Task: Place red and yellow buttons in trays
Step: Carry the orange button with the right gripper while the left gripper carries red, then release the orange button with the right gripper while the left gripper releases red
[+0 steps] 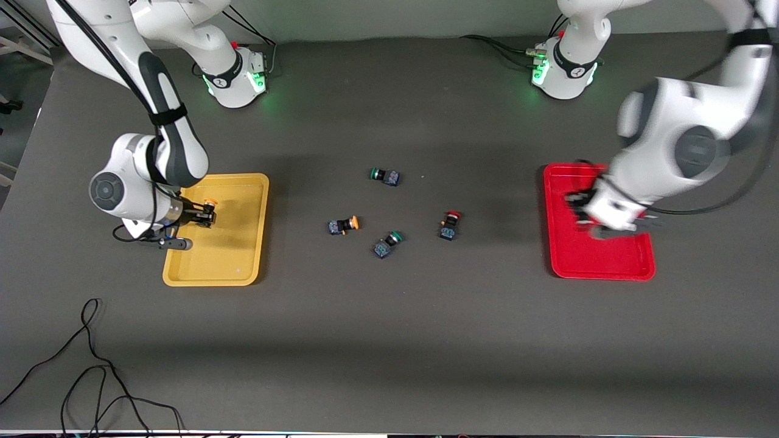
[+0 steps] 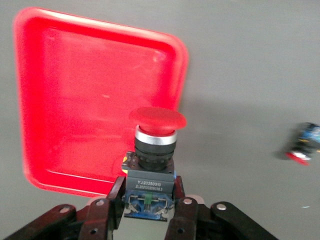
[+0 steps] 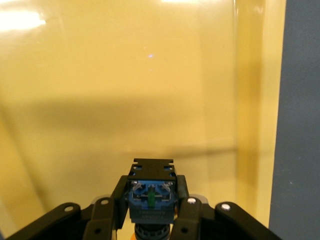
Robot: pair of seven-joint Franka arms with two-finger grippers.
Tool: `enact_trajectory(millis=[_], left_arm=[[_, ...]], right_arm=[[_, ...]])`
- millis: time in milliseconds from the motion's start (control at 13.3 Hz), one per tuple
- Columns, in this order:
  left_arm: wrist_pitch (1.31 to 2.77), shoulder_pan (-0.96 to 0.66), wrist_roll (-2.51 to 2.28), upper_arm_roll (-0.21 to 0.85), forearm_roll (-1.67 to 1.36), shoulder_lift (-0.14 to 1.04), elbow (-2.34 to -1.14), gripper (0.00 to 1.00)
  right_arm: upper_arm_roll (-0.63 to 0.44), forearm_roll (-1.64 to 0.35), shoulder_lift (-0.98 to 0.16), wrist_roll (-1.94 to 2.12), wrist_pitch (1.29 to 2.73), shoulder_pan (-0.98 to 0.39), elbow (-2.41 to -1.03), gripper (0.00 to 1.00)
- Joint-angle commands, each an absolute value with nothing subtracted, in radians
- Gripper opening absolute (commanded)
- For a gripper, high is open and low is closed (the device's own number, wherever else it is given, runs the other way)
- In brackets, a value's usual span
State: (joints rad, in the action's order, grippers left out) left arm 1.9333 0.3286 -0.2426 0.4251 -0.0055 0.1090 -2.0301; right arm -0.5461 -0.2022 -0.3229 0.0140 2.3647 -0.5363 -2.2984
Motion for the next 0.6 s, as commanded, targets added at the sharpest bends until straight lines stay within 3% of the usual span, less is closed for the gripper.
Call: enact_trajectory(millis=[0,375,450,525], left_arm=[[2.067,0.397,-0.172,0.440,0.018,0.173,-2.109,0.15],[2.304,0.425,-0.182,0.434,0.101,0.325,-2.224,0.17],[2.315,0.423,-0.184,0.428,0.113,0.328,-2.230,0.24],[2.309,0.423,-0.184,0.428,0.126,0.331,-2.227,0.65]], right_arm=[[-0.552,-0.267,-0.333,0.037,2.378,-0.541,-2.295,1.00],[-0.543,-0.281,-0.259,0.017,2.356,-0.558,-2.264,1.00],[-0.543,-0.284,-0.253,-0.030,2.339,-0.595,-2.235,1.00],[-0.545,-0.285,-0.253,-0.104,2.310,-0.636,-2.203,1.00]])
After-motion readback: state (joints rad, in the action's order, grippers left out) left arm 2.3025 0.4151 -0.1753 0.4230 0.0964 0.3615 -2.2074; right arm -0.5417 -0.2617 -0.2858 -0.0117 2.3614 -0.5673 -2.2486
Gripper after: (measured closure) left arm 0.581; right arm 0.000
